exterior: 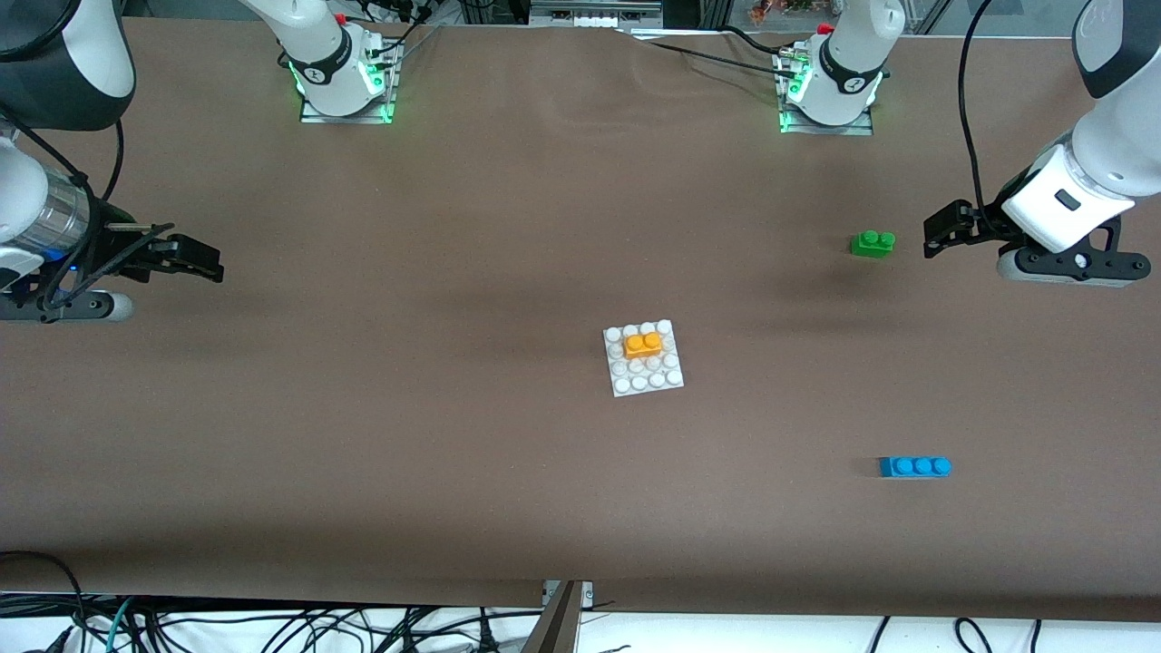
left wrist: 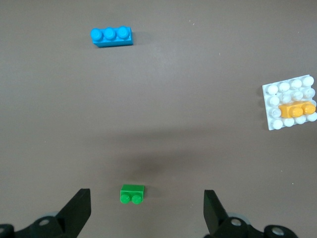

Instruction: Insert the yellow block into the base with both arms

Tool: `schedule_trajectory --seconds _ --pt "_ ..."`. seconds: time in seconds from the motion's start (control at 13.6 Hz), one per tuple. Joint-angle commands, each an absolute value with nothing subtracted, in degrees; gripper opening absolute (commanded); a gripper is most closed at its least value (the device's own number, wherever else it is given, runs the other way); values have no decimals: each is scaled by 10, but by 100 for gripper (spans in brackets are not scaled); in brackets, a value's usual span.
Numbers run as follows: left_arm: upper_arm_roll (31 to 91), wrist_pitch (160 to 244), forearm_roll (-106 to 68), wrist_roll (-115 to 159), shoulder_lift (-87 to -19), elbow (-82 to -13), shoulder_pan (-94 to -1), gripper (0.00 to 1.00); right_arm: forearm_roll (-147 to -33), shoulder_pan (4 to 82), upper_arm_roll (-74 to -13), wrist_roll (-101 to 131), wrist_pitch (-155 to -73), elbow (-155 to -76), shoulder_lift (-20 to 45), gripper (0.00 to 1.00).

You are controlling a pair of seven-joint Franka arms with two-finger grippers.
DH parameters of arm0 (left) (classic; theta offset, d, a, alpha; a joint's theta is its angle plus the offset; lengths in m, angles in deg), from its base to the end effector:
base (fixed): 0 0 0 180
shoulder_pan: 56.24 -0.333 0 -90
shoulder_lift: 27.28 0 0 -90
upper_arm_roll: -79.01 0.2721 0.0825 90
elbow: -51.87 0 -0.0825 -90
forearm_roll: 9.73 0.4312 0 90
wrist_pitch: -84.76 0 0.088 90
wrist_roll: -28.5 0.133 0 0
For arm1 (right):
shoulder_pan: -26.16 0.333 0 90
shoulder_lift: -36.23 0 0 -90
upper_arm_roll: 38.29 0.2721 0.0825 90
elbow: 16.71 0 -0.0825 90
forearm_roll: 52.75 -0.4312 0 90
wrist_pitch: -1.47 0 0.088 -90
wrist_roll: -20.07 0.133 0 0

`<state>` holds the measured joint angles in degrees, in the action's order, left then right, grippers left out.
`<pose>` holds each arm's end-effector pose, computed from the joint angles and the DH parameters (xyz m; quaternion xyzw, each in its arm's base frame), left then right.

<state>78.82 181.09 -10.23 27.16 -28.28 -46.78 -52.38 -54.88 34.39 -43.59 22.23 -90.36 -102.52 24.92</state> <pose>0.6047 -0.0439 0.4748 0.9993 -0.0230 -0.0291 0.0030 0.6463 0.0416 0.4720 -0.9989 -0.0057 0.0461 0.0074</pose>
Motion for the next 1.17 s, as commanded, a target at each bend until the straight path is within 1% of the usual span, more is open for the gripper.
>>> schedule_trajectory --seconds 0.0,0.15,1.1 --pt "789 1774 -96 284 -311 -417 -525 100 -548 341 -433 217 -892 -1022 255 100" --pt "789 1770 -96 284 -316 -409 -525 100 -548 341 -433 217 -893 -1022 255 100" --pt "789 1770 -97 289 -318 -408 -539 100 -548 341 -431 217 -892 -1022 256 100"
